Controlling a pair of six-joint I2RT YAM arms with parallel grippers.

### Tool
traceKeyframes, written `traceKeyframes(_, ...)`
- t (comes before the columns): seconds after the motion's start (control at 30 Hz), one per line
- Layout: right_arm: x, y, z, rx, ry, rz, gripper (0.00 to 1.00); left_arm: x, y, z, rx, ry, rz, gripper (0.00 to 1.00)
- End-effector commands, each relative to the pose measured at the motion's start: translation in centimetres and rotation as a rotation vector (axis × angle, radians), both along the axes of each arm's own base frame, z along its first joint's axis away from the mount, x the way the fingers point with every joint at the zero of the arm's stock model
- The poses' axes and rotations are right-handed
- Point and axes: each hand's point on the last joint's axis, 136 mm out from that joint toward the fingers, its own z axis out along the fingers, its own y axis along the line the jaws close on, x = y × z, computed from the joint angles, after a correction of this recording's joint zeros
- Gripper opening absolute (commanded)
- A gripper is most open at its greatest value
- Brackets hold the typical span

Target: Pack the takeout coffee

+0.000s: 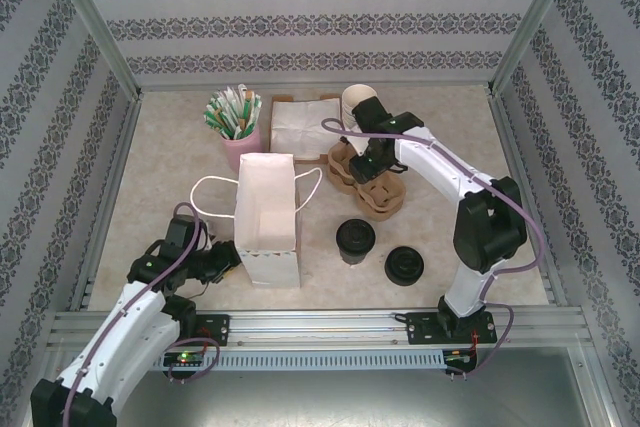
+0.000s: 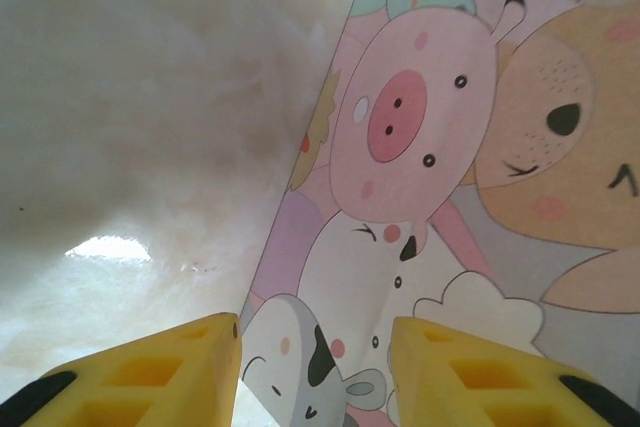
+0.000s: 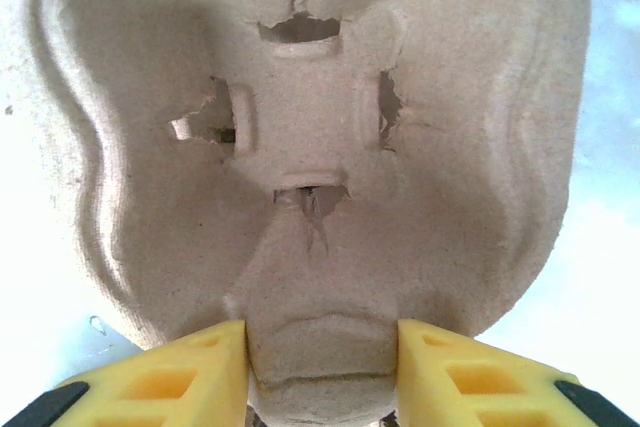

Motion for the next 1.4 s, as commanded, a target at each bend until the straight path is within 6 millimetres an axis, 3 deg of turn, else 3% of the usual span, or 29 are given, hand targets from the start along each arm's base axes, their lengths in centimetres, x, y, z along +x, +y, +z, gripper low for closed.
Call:
traceKeyframes(0.0, -0.7, -0.2, 2.1, 0.02, -0.016, -0.053, 0.4, -0.5, -0.2, -0.7, 0.014, 0.031, 0.008, 0.44)
traceKeyframes(0.23, -0.9, -1.1, 7.7, 0.089, -0.09, -0.199, 0.4, -0.8, -1.5, -1.2, -0.033, 0.029, 0.005, 0.42)
traceKeyframes(0.63, -3.8, -1.2, 17.2, 0.228, -0.208, -0.329, 0.42, 0.8, -6.2, 0.3, -0.122, -0.105, -0.038, 0.43)
traceKeyframes(1.0, -5.4, -5.2, 25.1, 0.154, -0.446, -0.4, 0.42, 1.6, -10.2, 1.2, -0.122, -0.178, -0.134, 0.46)
traceKeyframes(1.2, -6.7, -3.4, 28.5, 0.222, -0.522, -0.336, 0.42, 1.6, -12.5, 1.6, -0.13, -0.209, -0.195, 0.48)
traceKeyframes(1.37, -8.4, 0.4, 30.5, 0.296, -0.548, -0.231, 0.41, 1.6, -13.6, 1.7, -0.124, -0.22, -0.218, 0.49)
